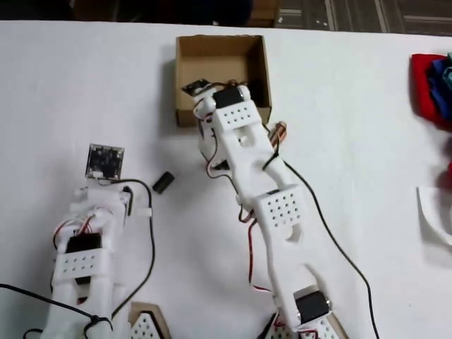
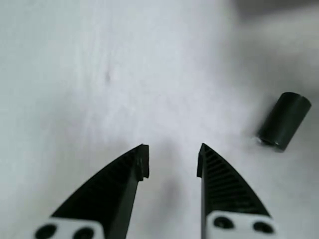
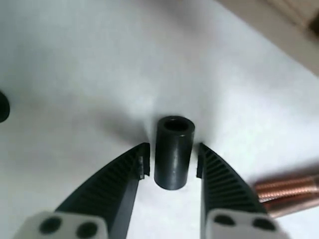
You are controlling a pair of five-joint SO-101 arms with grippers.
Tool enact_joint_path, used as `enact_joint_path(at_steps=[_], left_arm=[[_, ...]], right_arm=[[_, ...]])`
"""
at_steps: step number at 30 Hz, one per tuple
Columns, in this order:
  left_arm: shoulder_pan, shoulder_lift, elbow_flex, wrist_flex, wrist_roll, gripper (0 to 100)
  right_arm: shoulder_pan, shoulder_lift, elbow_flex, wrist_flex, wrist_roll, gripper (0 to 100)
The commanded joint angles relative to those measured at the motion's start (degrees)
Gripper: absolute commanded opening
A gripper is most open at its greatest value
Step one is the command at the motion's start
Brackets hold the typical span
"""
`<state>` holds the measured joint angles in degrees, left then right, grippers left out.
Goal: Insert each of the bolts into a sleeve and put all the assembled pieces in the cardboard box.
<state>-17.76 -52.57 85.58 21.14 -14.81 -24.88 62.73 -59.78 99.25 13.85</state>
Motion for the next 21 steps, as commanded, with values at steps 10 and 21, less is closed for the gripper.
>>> enact_joint_path(at_steps=[10, 21], left_arm=[[-0.4, -0.2, -1.5, -0.8, 0.5, 18], [0.0, 0.2, -4.4, 5.9, 0.5, 18]], right_arm=[[2.4, -0.3, 0.4, -1.1, 3.5, 2.2], [7.5, -39.6, 15.9, 2.2, 3.4, 2.2]])
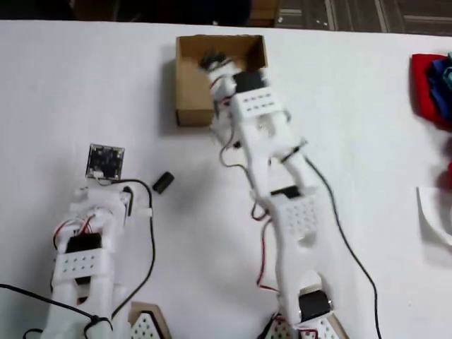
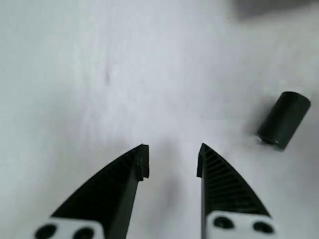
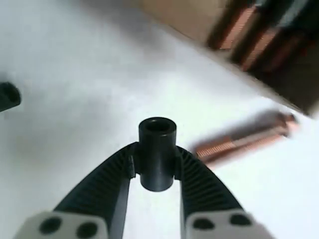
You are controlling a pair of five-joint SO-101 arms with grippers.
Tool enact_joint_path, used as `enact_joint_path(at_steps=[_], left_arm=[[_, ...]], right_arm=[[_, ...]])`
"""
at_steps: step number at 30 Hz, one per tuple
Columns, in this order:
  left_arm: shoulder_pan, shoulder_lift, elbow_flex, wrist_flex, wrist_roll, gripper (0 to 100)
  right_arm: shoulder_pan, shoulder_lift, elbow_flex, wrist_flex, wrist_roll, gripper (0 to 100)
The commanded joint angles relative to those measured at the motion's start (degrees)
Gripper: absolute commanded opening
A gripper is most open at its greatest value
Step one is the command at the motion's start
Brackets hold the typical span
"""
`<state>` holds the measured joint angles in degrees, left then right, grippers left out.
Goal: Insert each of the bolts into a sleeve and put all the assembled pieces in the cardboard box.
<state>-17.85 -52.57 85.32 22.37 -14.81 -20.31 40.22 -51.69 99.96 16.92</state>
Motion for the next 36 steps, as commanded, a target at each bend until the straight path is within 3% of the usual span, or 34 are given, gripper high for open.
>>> enact_joint_path(at_steps=[1, 4, 8, 11, 17, 25, 36], left_arm=[[0.2, 0.2, -6.2, 7.9, 0.6, 18], [2.6, 0.3, -13.8, 15.9, 0.7, 18], [14.1, 5.9, -27.7, 24.9, 0.6, 18], [22.9, 17.9, -40.7, 29.7, 1.3, 18], [36.0, 49.7, -70.4, 40.0, 11.3, 18], [44.0, 79.6, -111.4, 55.6, 20.7, 18], [46.3, 110.3, -155.3, 66.7, 21.2, 18]], right_arm=[[4.3, -21.9, 12.3, 1.4, 0.4, 2.3], [8.7, -35.3, 26.0, 0.0, 0.4, 2.3], [16.2, -51.3, 45.9, -5.8, -2.5, 2.3], [22.5, -60.4, 61.3, -11.7, -6.1, 2.3], [34.2, -72.7, 82.8, -23.3, -7.6, 2.2], [46.4, -74.2, 90.5, -29.0, -2.9, 2.2], [55.3, -64.0, 90.5, -30.1, 0.4, 2.2]])
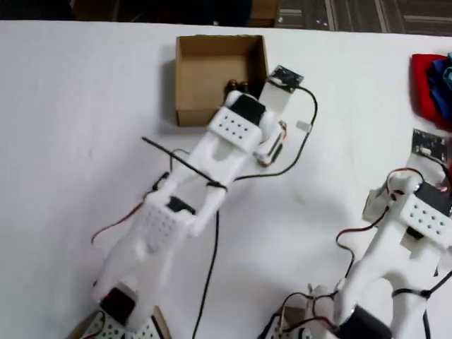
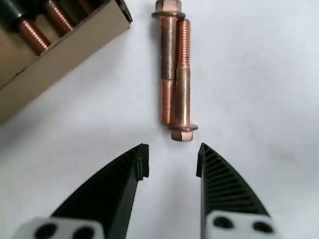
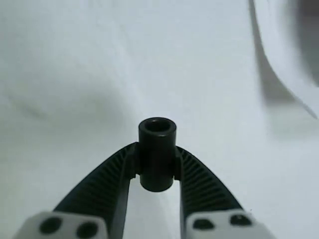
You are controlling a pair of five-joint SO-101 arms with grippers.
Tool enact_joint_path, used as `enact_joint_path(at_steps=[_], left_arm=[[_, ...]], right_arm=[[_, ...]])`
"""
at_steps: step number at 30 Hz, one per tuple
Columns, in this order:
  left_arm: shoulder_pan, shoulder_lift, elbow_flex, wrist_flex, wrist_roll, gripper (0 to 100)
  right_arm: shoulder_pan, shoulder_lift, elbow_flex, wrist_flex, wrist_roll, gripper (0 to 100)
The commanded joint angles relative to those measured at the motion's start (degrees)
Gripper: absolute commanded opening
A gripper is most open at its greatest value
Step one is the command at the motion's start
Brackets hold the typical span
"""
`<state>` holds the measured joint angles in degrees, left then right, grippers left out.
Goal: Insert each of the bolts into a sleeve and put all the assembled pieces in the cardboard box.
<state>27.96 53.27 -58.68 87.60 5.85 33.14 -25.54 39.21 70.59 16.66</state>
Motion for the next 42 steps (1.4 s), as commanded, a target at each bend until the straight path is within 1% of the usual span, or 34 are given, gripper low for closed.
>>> enact_joint_path(at_steps=[1, 7, 13, 14, 16, 19, 20, 22, 27, 30, 37, 39, 42], left_arm=[[0.5, 6.8, -14.2, 1.8, 0.5, 18], [0.5, 15.8, -24.2, 1.8, 0.4, 18], [2.3, 18.1, -25.2, 3.3, 0.3, 18], [2.7, 18.1, -25.2, 4.1, 0.2, 17], [3.3, 18.4, -25.2, 5.1, -0.6, 12], [3.1, 19.5, -25.2, 5.5, -6.5, 3], [2.9, 20.0, -25.2, 5.7, -8.3, 2], [2.5, 20.7, -25.3, 7.0, -10.3, 3], [2.2, 20.7, -25.6, 10.4, -10.7, 3], [2.3, 20.1, -25.7, 14.2, -10.8, 3], [-2.1, 15.1, -25.1, 14.9, -11.1, 3], [-3.9, 13.4, -25.0, 14.9, -14.5, 3], [-6.2, 9.3, -21.3, 14.9, -22.5, 3]], right_arm=[[2.2, 2.7, -0.4, -0.7, 0.7, 2.2], [4.5, 5.1, -0.4, -0.7, 0.7, 2.2], [4.6, 5.1, -0.6, -0.7, 0.7, 2.2], [4.6, 5.1, -0.6, -0.7, 0.7, 2.2], [4.6, 5.1, -0.6, -0.7, 0.7, 2.2], [4.5, 5.1, -0.6, -0.7, 0.7, 2.2], [4.5, 5.1, -0.6, -0.7, 0.7, 2.2], [4.5, 5.1, -0.6, -0.7, 0.7, 2.2], [4.5, 5.1, -0.6, -0.7, 0.7, 2.2], [4.5, 5.1, -0.6, -0.7, 0.7, 2.2], [4.1, 5.1, -0.7, -0.8, 0.6, 2.2], [4.1, 5.1, -0.7, -0.8, 0.6, 2.2], [4.1, 5.1, -0.8, -1.7, 0.5, 2.2]])
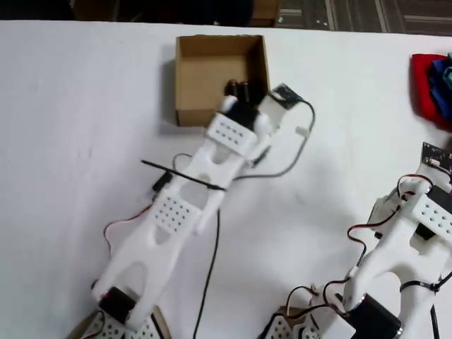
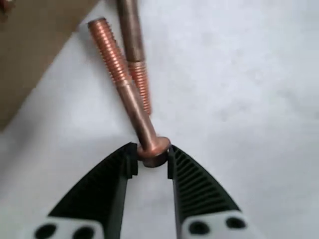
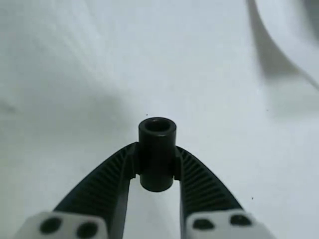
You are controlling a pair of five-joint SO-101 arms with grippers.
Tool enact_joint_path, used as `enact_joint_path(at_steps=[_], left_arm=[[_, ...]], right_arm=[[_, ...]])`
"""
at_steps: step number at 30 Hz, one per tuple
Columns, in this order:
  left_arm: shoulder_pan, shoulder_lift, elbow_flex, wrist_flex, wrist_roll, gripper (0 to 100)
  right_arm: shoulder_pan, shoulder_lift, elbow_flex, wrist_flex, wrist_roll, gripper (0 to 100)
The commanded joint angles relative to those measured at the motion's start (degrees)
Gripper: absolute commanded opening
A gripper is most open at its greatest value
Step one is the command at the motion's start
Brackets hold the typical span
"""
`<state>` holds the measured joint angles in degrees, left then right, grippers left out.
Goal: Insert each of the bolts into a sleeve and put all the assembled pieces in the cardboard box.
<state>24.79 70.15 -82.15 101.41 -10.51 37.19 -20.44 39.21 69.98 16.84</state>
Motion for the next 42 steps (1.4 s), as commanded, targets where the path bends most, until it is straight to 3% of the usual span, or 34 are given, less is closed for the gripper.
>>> enact_joint_path(at_steps=[1, 7, 13, 17, 21, 24, 28, 32, 36, 42], left_arm=[[-3.6, -9.3, 4.6, 1.1, -8.4, 3], [-4.7, -22.6, 27.9, 1.1, -21.5, 3], [-6.2, -33.1, 53.3, 0.8, -44.6, 3], [-10.5, -34.5, 58.0, 0.4, -55.4, 3], [-15.5, -33.0, 56.0, -2.7, -55.6, 3], [-18.0, -30.9, 52.9, -5.8, -50.0, 8], [-19.5, -28.7, 46.8, -5.6, -36.2, 20], [-19.3, -28.2, 41.6, -5.5, -22.2, 20], [-19.3, -28.2, 39.3, -3.7, -2.3, 20], [-19.3, -28.1, 41.0, 0.8, 36.5, 20]], right_arm=[[0.0, 0.0, -0.8, -1.4, 0.4, 2.2], [0.0, 0.0, -0.8, -1.4, 0.3, 2.2], [0.0, 0.0, -2.1, -1.4, 0.2, 2.2], [-0.1, 0.0, -3.1, -1.3, 0.1, 2.2], [-1.5, 0.0, -3.2, -1.2, 0.1, 2.2], [-2.9, 0.0, -3.1, -1.1, 0.1, 2.2], [-4.0, 0.0, -3.1, -1.0, 0.1, 2.2], [-4.0, 0.0, -3.2, -1.3, 0.1, 2.2], [-4.0, 0.0, -3.2, -1.3, 0.1, 2.2], [-4.0, 0.0, -3.2, -1.2, 0.0, 2.2]])
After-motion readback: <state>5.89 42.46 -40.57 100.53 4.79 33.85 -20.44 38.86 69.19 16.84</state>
